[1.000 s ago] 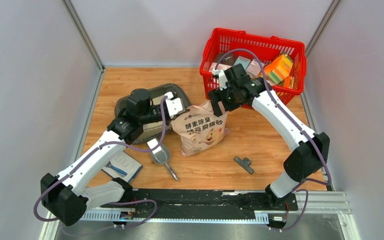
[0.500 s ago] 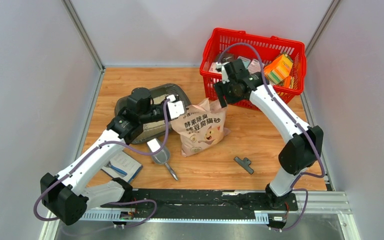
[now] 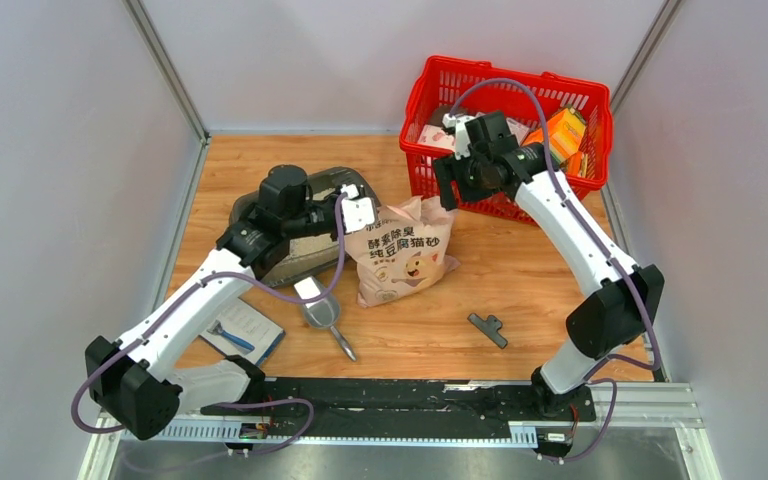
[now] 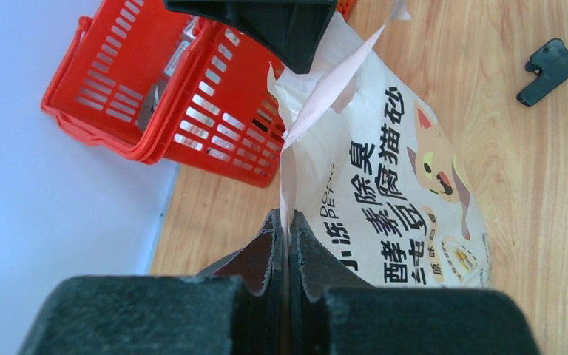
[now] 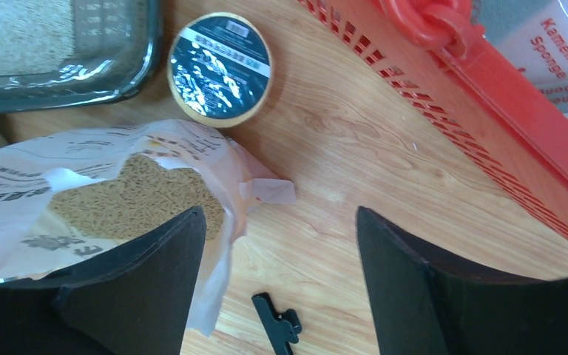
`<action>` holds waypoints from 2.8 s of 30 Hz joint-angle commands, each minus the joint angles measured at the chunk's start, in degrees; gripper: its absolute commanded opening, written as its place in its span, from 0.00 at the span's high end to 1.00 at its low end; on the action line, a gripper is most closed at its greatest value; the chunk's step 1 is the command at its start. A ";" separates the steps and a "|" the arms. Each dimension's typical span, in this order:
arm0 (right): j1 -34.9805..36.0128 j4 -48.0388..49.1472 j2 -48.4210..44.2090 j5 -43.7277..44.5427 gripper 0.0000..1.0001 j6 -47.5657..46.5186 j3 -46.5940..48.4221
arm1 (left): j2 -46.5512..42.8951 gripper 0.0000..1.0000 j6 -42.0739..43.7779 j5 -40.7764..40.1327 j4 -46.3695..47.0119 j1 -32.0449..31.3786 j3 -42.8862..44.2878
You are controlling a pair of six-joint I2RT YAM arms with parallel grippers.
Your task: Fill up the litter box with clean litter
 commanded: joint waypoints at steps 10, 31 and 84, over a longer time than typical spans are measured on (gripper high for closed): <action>-2.12 9.07 -9.33 -11.78 0.00 -5.10 5.96 | -13.37 0.43 -8.00 -0.45 -7.81 0.22 8.69; -4.23 11.97 -18.12 -13.20 0.00 -9.07 -7.14 | -0.66 0.57 46.84 3.07 -59.27 0.22 -3.52; -9.77 8.72 -21.29 -21.02 0.00 -8.89 -8.90 | 19.40 1.00 43.57 2.61 -56.10 -4.71 10.69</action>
